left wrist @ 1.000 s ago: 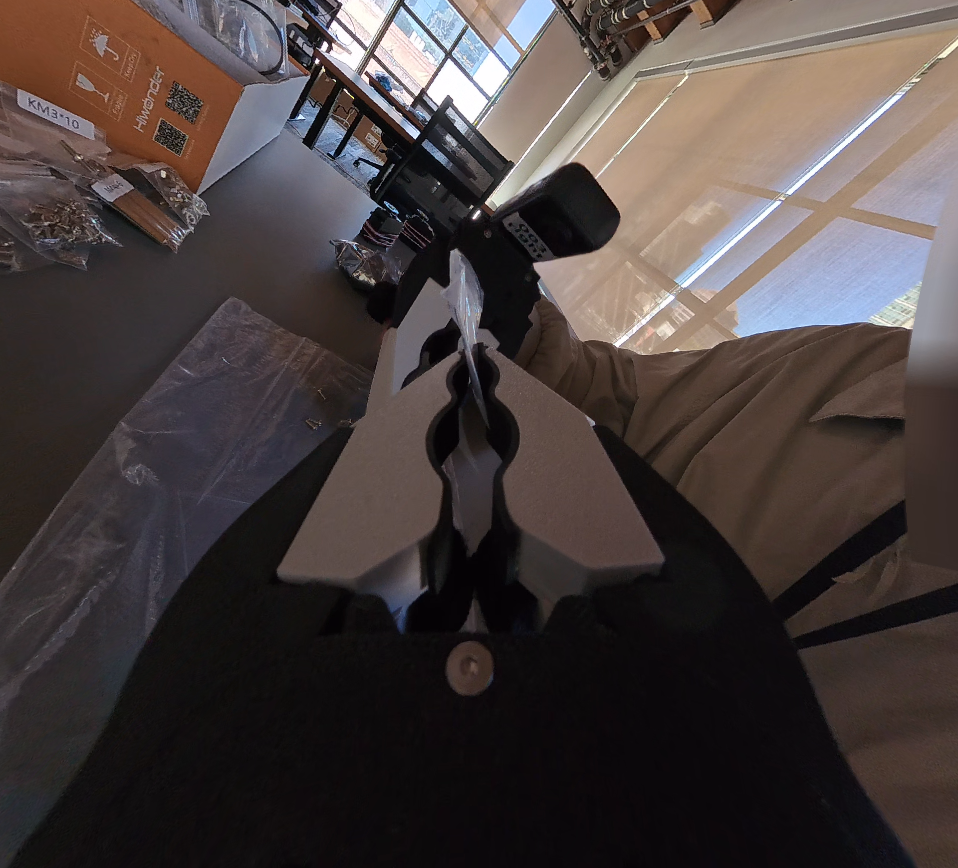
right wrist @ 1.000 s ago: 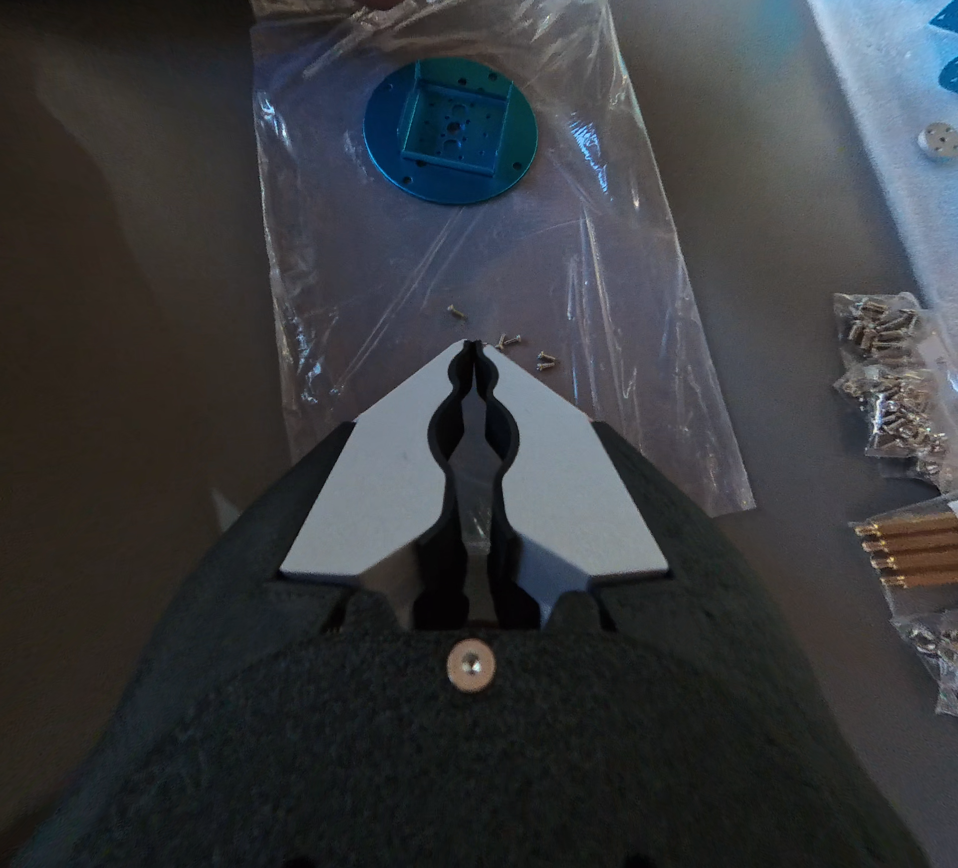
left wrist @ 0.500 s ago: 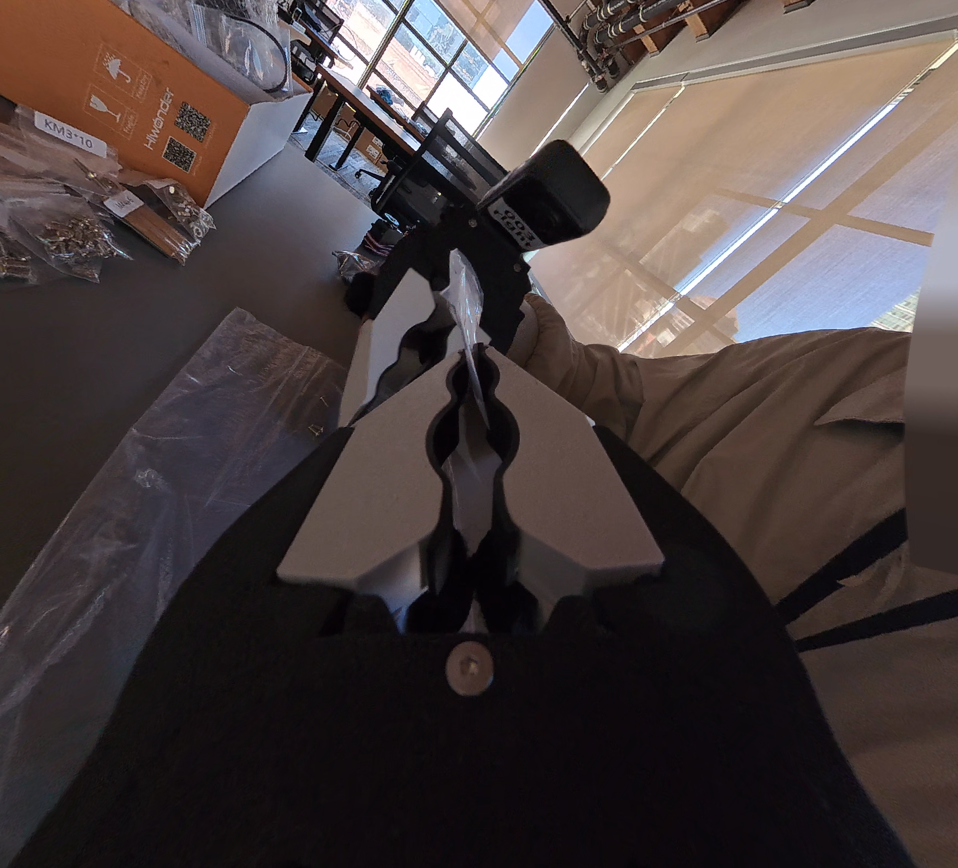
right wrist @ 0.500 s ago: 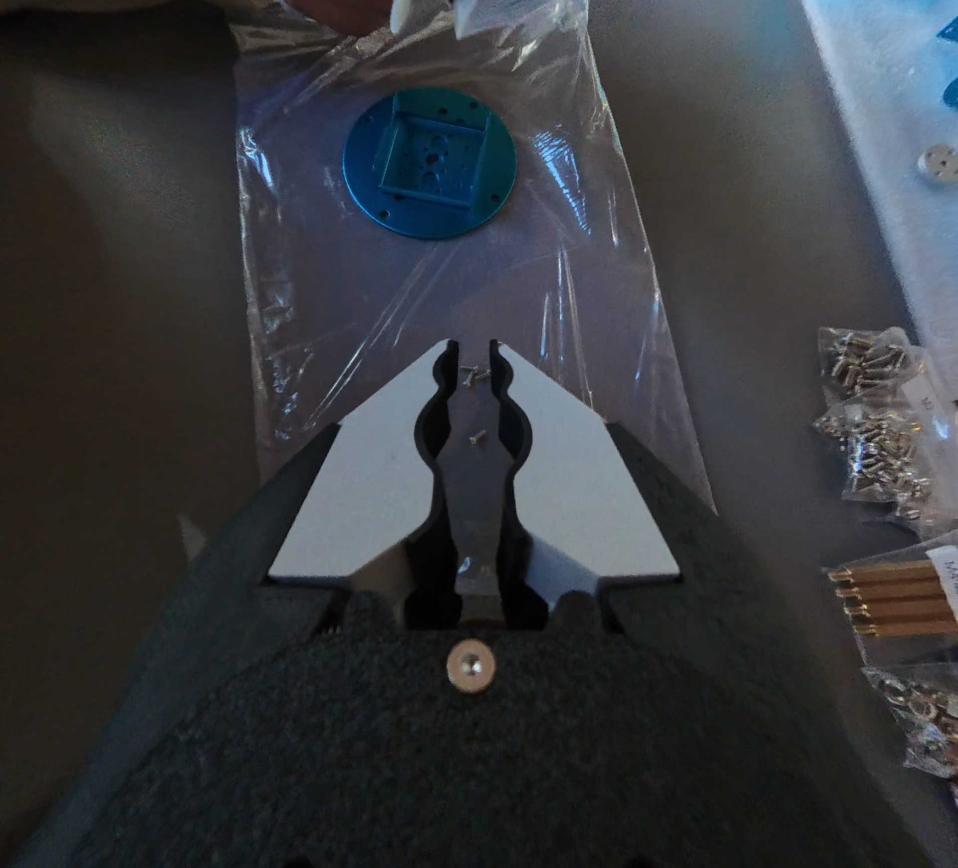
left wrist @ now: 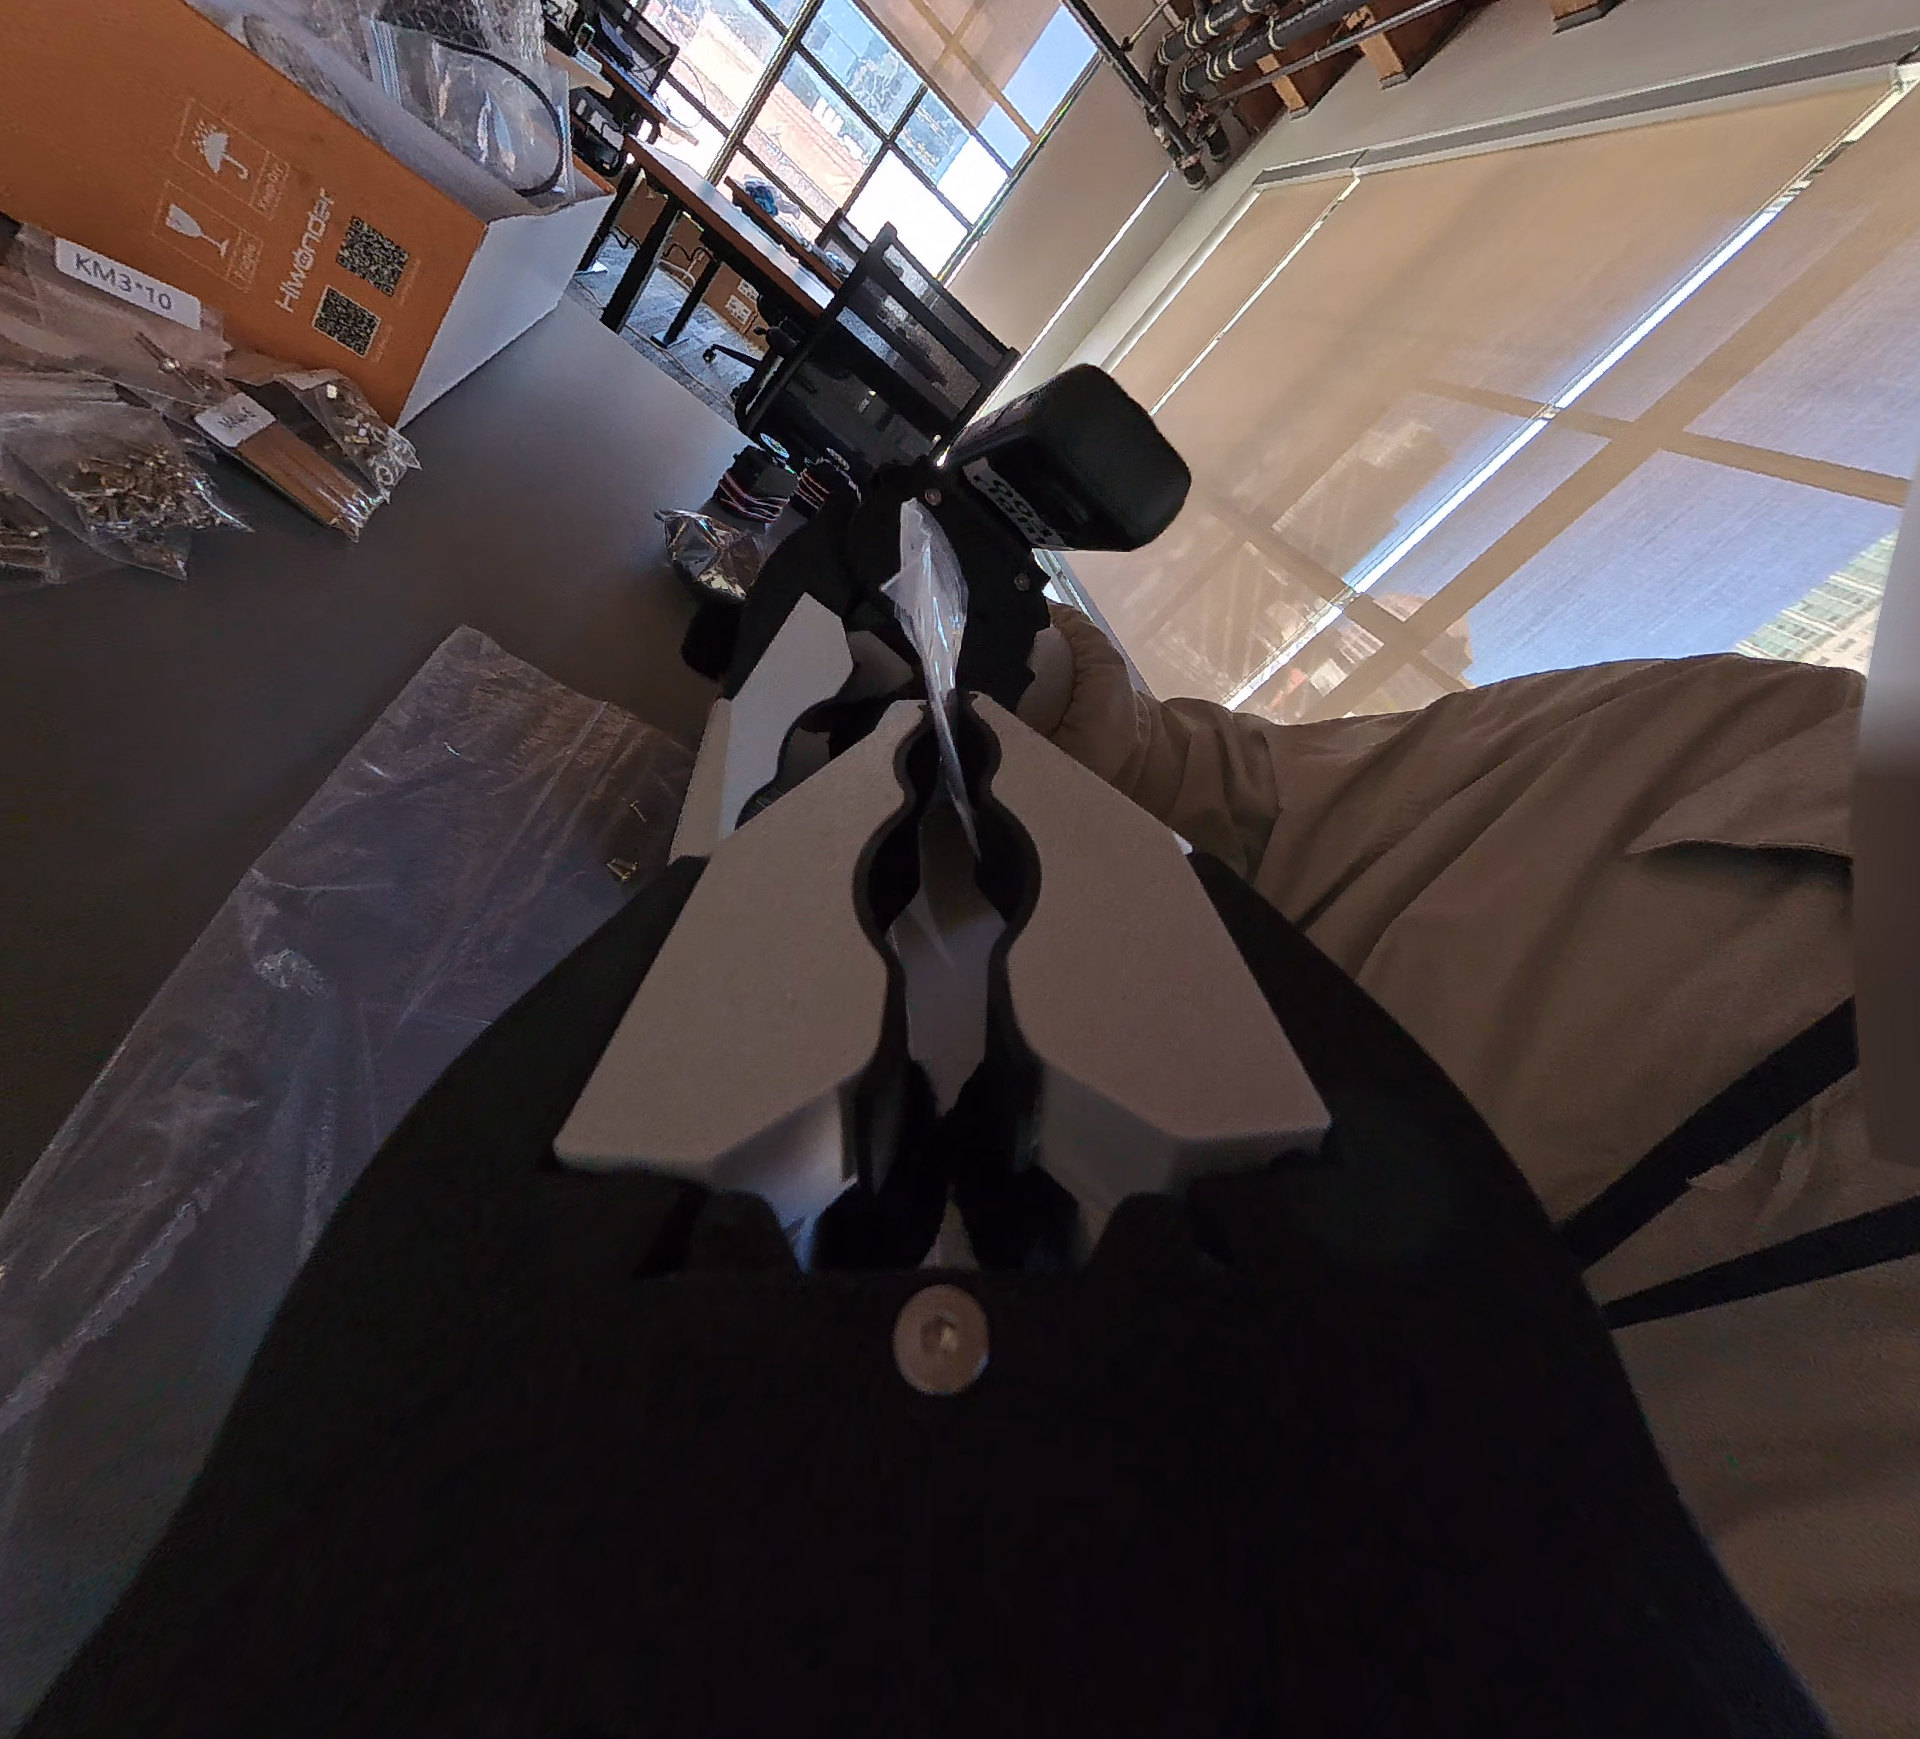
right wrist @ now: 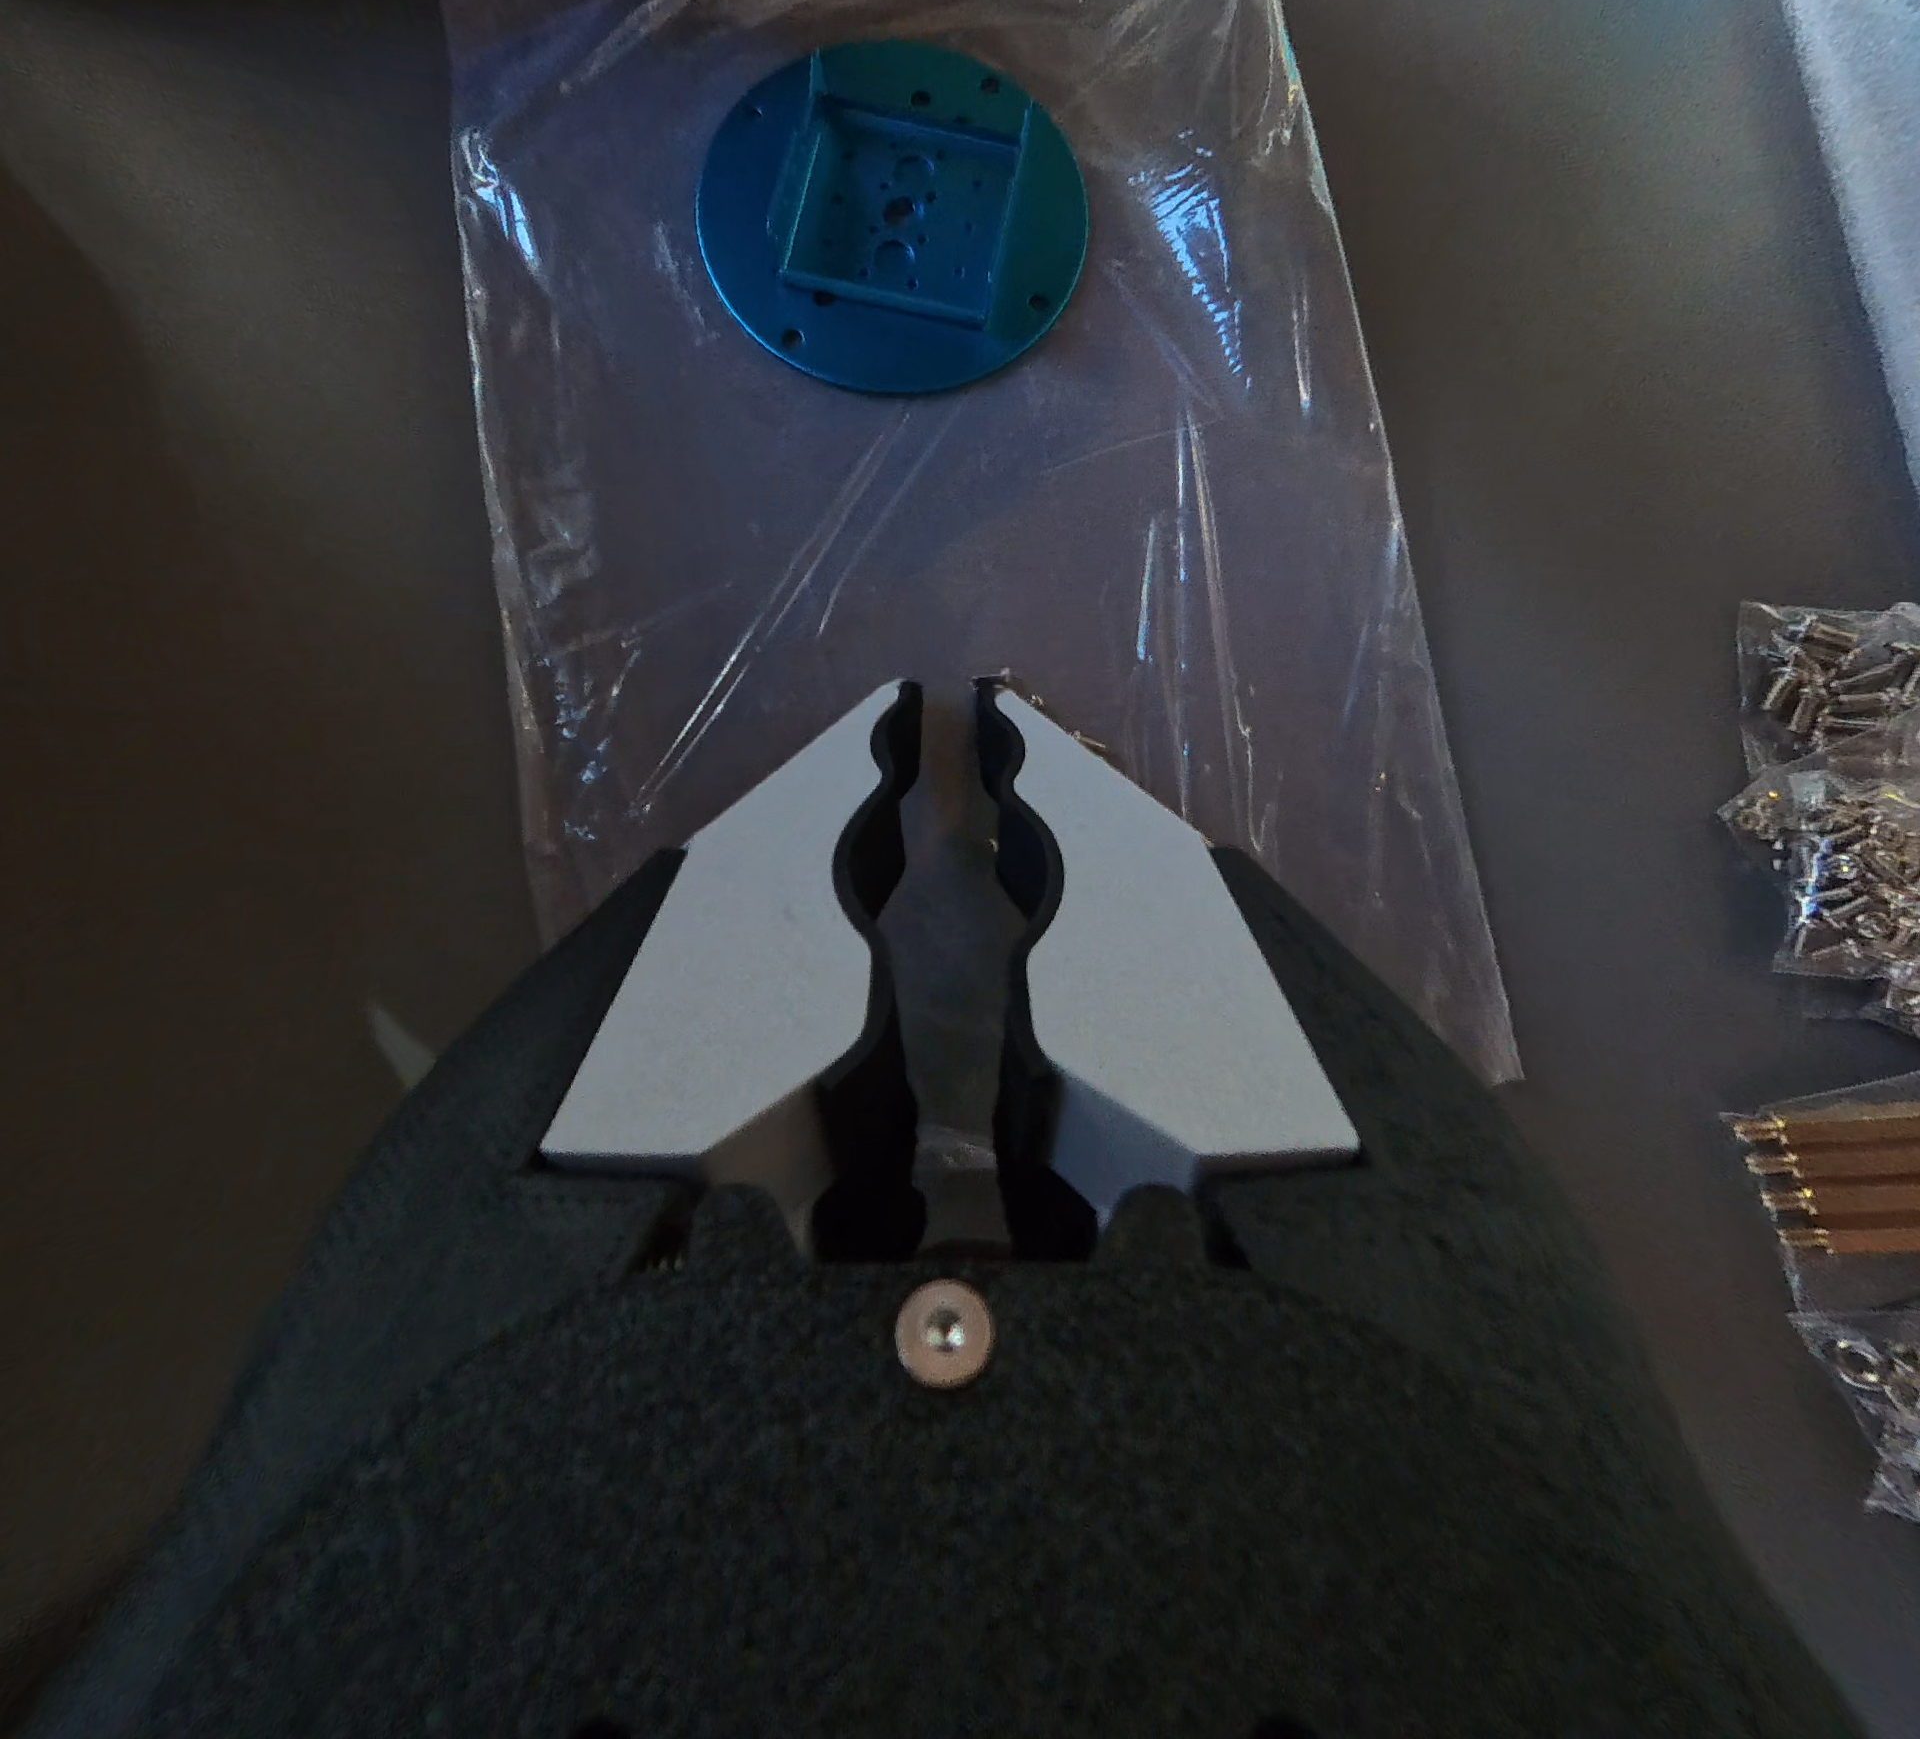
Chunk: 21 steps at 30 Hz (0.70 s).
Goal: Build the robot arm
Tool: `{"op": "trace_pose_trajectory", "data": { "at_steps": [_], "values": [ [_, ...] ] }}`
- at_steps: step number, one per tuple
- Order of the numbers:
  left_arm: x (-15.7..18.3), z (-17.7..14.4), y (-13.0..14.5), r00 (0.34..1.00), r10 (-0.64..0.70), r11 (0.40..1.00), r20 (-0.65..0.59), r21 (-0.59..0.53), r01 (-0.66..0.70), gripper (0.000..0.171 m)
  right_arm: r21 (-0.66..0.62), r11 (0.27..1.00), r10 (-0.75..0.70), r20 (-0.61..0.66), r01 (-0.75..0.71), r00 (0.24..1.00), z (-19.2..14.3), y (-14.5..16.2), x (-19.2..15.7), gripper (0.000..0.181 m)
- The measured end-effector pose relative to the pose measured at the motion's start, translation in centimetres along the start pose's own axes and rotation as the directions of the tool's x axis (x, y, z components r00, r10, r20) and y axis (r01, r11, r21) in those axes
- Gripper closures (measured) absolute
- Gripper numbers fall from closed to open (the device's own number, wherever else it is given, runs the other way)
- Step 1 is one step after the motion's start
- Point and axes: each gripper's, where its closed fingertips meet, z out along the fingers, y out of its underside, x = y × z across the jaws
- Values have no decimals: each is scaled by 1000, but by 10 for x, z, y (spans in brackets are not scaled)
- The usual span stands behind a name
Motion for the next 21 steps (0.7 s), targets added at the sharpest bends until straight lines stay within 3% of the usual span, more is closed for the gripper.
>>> {"op": "trace_pose_trajectory", "data": {
  "at_steps": [21],
  "values": [
    [-1,1,1,1000,-12,1000,-9,-1,12,171,2,993,120,-34,-120,992,1,-5,17,171]
  ]
}}
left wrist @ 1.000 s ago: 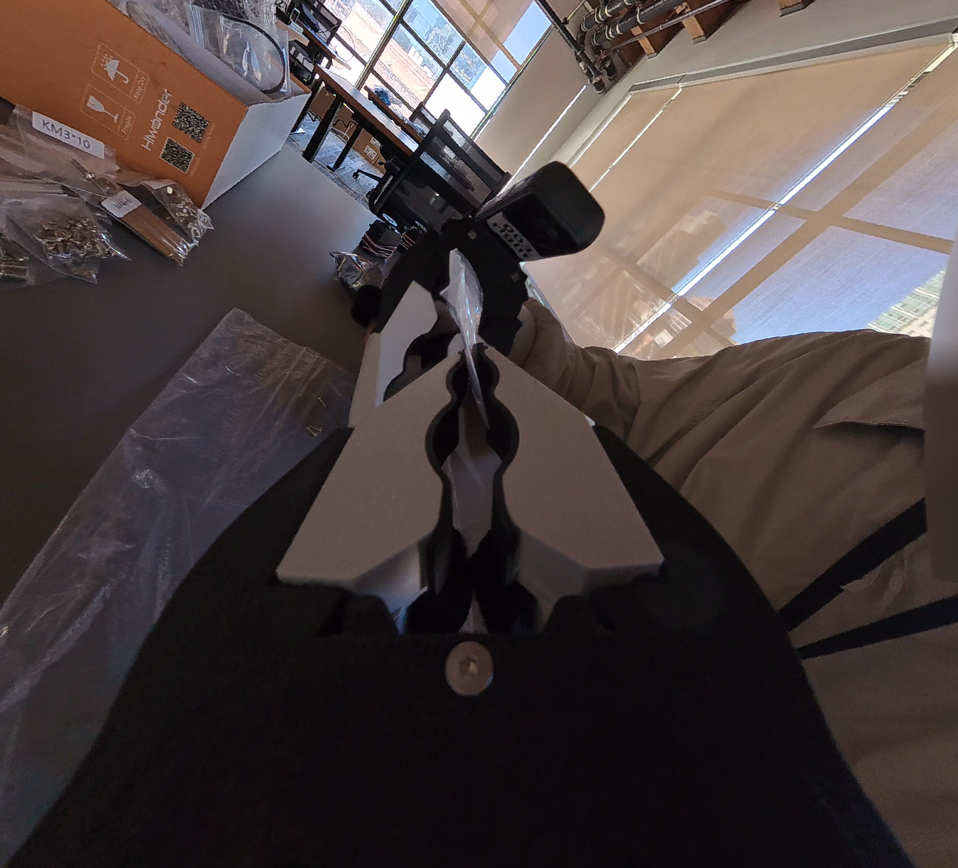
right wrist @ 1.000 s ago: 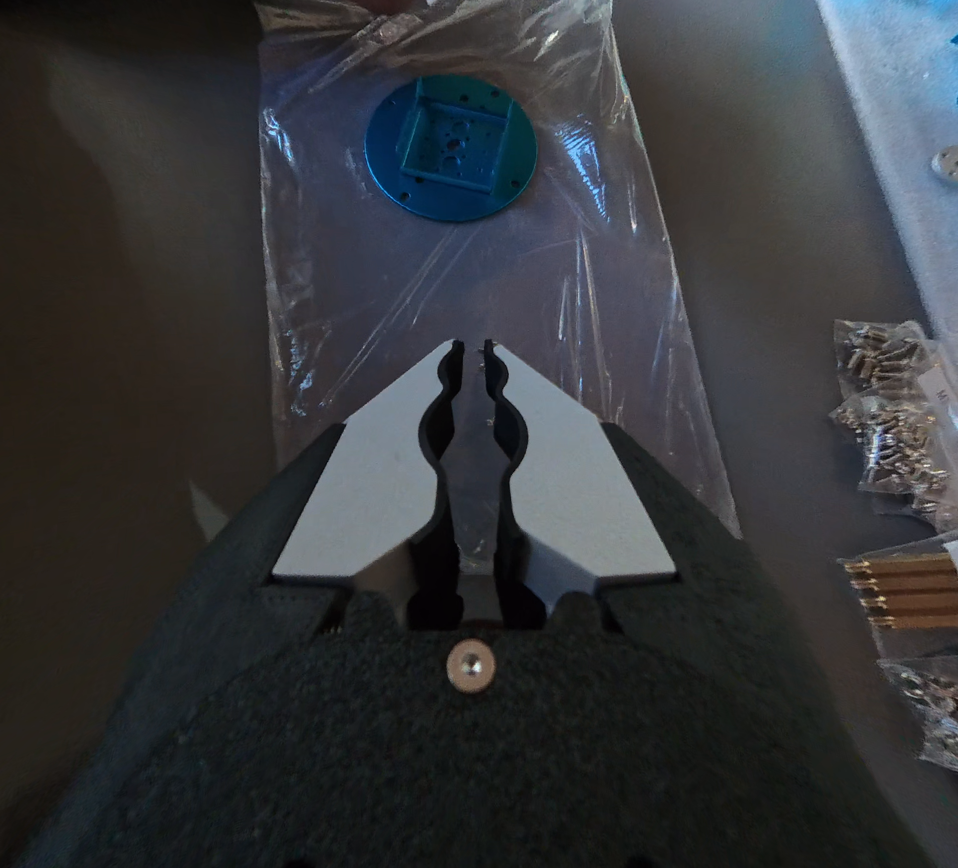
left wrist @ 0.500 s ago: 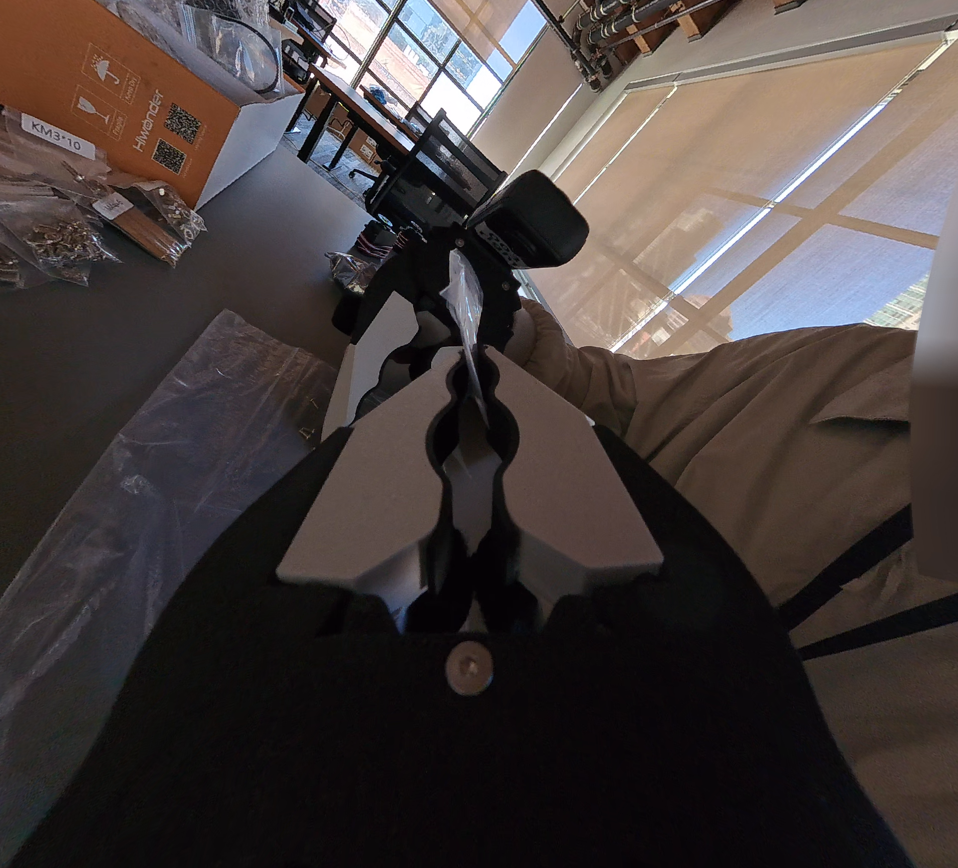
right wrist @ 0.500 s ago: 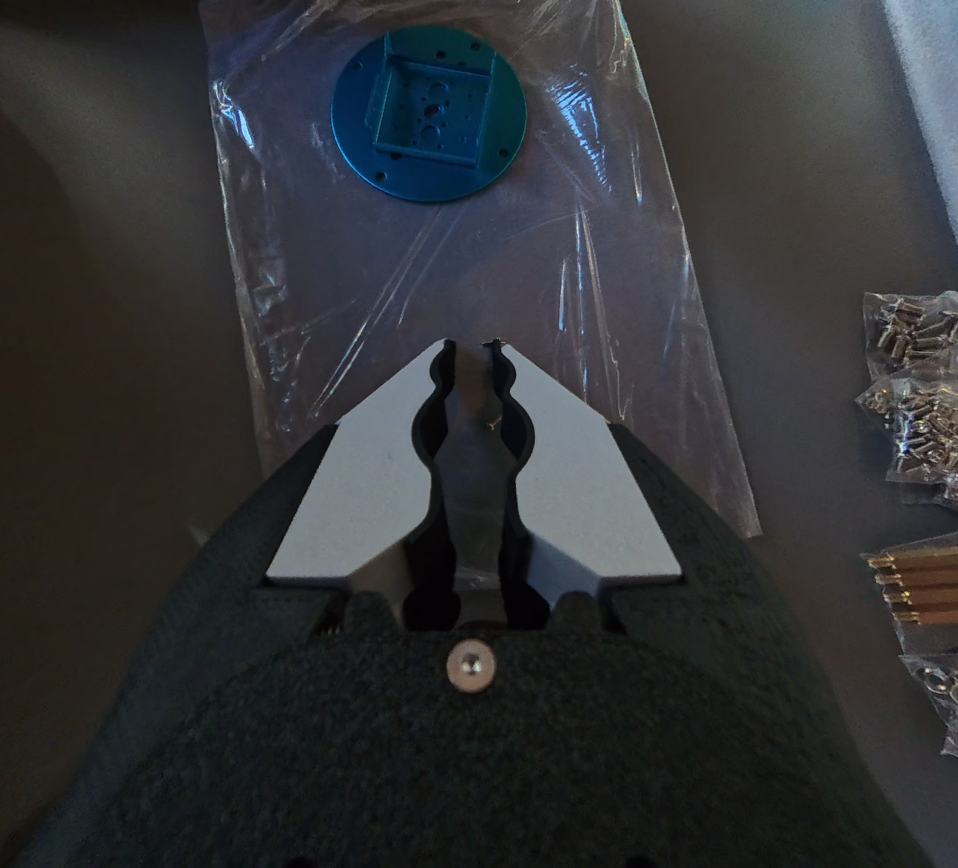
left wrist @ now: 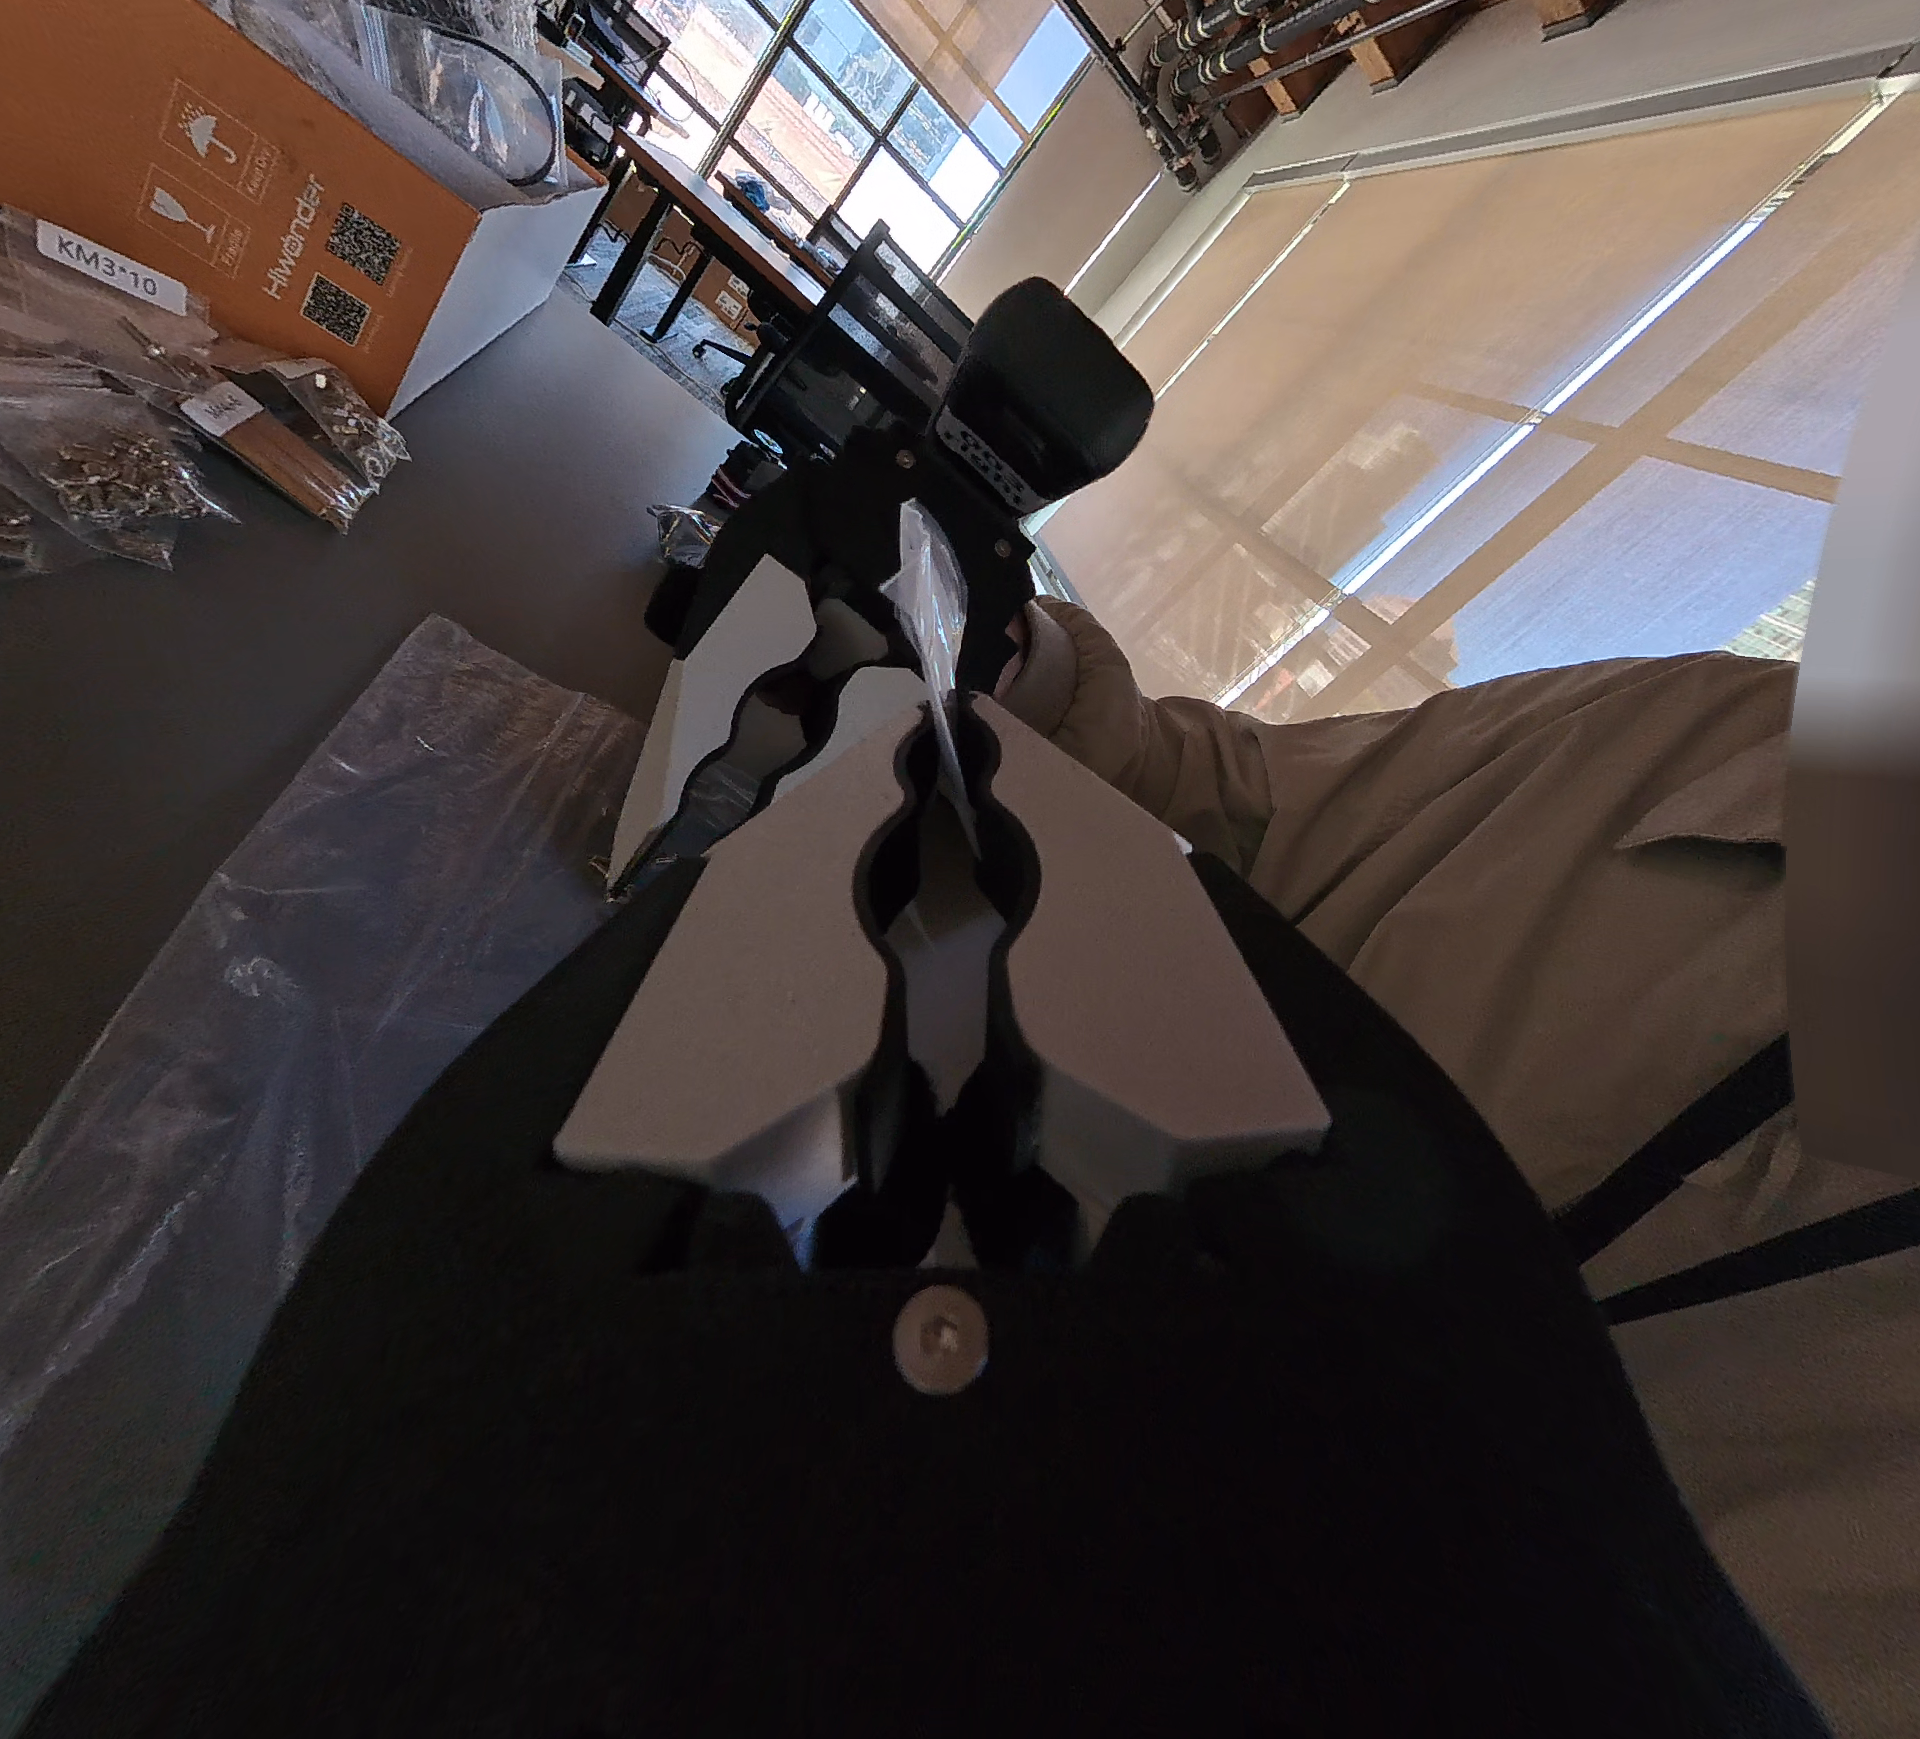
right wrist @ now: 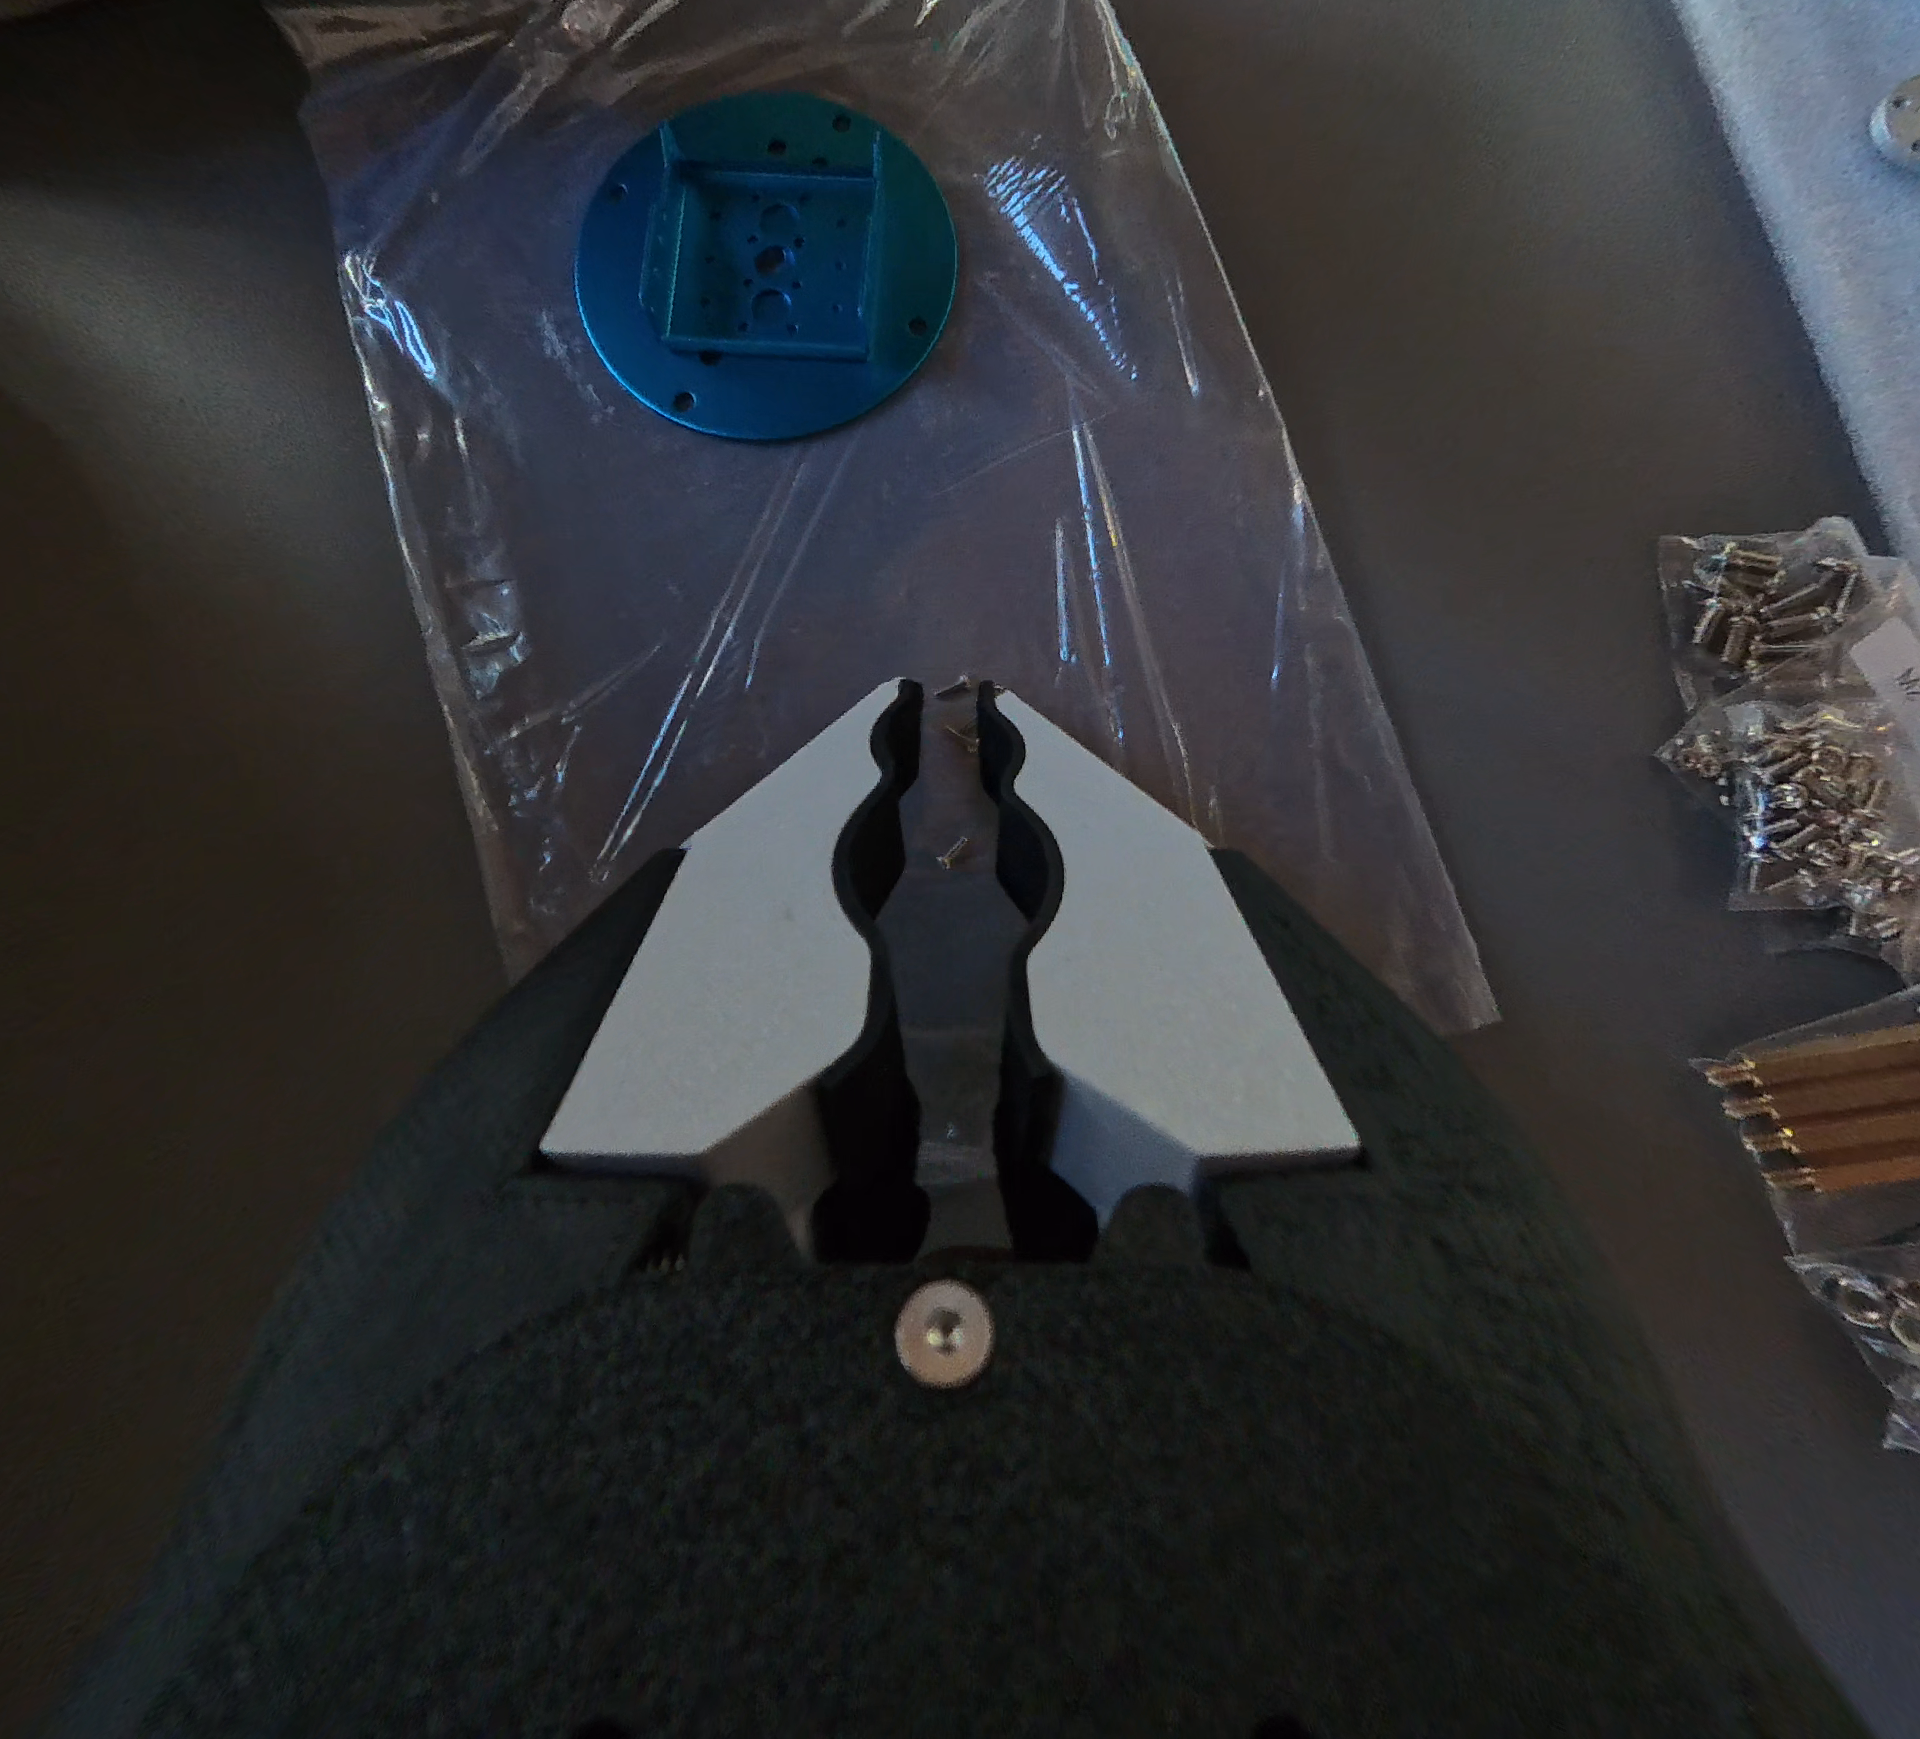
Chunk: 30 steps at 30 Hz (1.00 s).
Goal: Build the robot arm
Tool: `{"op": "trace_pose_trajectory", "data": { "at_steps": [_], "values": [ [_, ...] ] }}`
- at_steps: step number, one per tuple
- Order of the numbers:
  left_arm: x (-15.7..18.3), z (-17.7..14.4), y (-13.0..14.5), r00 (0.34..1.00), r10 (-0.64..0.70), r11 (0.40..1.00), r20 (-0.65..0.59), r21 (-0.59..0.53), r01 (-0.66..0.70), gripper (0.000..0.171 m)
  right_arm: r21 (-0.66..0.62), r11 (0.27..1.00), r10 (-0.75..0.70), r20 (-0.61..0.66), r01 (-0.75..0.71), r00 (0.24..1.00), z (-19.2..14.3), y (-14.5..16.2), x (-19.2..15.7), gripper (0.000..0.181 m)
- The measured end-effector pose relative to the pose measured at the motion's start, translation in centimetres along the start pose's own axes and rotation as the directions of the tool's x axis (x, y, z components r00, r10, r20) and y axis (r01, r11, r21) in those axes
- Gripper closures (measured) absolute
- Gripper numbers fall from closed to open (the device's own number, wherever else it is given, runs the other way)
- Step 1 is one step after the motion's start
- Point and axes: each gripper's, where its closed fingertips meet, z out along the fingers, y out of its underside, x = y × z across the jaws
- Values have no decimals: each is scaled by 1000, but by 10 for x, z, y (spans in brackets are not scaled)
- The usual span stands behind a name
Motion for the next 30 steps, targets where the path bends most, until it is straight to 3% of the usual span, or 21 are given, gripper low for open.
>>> {"op": "trace_pose_trajectory", "data": {
  "at_steps": [15,21,26,30],
  "values": [
    [1,0,0,1000,6,1000,2,0,-6,171,-11,996,-92,-52,91,994,5,-1,2,180],
    [2,-3,-5,1000,-8,1000,-15,27,9,171,234,967,70,140,-102,988,-22,-25,-4,181],
    [13,-3,-11,991,-68,994,-113,81,77,171,466,840,104,363,-278,926,-65,-66,-17,181],
    [28,-7,-22,953,-136,970,-269,159,183,171,581,750,69,406,-315,911,-100,-100,-22,181]
  ]
}}
